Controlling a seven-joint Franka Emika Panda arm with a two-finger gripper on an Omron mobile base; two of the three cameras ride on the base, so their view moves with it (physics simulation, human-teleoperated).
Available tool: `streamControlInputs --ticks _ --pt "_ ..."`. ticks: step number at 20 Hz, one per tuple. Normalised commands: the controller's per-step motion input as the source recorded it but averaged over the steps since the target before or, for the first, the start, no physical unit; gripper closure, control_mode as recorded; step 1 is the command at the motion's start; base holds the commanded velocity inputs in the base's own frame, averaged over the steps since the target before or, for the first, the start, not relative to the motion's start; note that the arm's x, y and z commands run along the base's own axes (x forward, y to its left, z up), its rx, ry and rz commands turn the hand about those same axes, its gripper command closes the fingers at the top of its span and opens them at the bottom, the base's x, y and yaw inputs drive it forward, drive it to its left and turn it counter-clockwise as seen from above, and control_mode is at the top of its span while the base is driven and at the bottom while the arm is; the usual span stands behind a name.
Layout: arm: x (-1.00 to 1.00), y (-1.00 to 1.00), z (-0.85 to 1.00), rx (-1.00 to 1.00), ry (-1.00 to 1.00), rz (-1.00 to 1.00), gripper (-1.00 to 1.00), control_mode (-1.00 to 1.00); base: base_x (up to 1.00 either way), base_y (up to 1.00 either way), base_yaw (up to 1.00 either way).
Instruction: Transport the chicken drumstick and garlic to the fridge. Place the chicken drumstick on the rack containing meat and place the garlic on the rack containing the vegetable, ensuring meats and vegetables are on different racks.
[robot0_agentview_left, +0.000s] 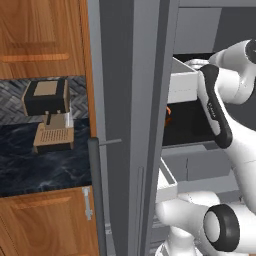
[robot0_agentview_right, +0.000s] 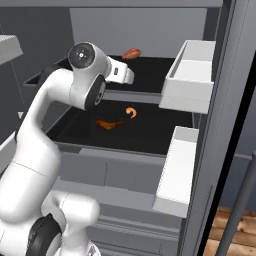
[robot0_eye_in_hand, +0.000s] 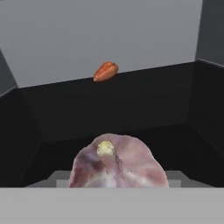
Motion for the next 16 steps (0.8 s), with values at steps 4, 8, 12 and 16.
streamControlInputs --ticks 4,8,12,16 --pt "0.4 -0.02 -0.37 0.0 0.01 0.0 1.0 -1.0 0.0 0.0 0.0" --pt "0.38 0.0 -0.31 0.0 0.1 0.0 1.0 -1.0 0.0 0.0 0.0" --pt "0.39 0.0 -0.09 0.0 0.03 0.0 1.0 -1.0 0.0 0.0 0.0" --pt "0.3 0.0 -0.11 0.0 0.01 0.0 1.0 -1.0 0.0 0.0 0.0"
